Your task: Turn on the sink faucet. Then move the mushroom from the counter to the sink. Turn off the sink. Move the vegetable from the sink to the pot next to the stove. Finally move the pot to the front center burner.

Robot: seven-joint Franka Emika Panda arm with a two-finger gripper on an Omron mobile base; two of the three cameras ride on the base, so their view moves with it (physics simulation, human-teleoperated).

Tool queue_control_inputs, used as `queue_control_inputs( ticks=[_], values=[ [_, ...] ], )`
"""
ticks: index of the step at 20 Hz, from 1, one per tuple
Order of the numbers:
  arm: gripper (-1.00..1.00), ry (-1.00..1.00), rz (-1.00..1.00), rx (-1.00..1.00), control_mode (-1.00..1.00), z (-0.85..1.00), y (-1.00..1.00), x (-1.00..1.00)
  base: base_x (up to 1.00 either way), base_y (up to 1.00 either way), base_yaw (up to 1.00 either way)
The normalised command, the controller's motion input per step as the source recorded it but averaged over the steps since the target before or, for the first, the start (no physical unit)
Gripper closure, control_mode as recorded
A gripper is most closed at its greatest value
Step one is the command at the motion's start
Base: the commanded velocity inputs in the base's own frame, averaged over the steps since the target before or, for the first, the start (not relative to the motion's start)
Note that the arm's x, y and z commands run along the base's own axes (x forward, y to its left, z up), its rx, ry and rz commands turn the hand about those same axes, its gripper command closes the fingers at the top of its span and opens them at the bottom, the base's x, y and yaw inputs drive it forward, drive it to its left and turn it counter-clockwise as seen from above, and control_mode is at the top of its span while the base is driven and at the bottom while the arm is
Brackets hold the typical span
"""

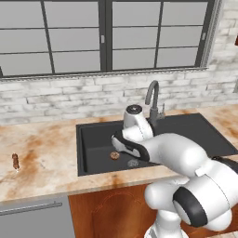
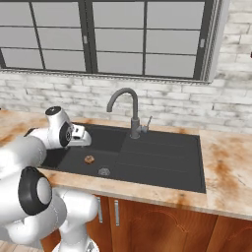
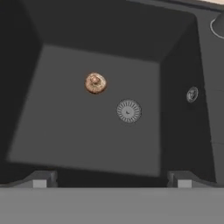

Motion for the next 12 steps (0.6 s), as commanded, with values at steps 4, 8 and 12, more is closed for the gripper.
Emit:
queue_control_inputs(
  ticks=[4,8,12],
  values=[
    [-1.00,0.05,0.00,-0.04,-1.00,-0.30,0.23,0.27,0.00,0.00,0.00],
    [-1.00,0.07,-0.02,-0.04,-1.00,-0.33,0.24,0.24,0.00,0.00,0.00],
    [-1.00,0.06,-0.01,-0.01,-1.00,-0.29,0.13,0.29,0.00,0.00,0.00]
  ],
)
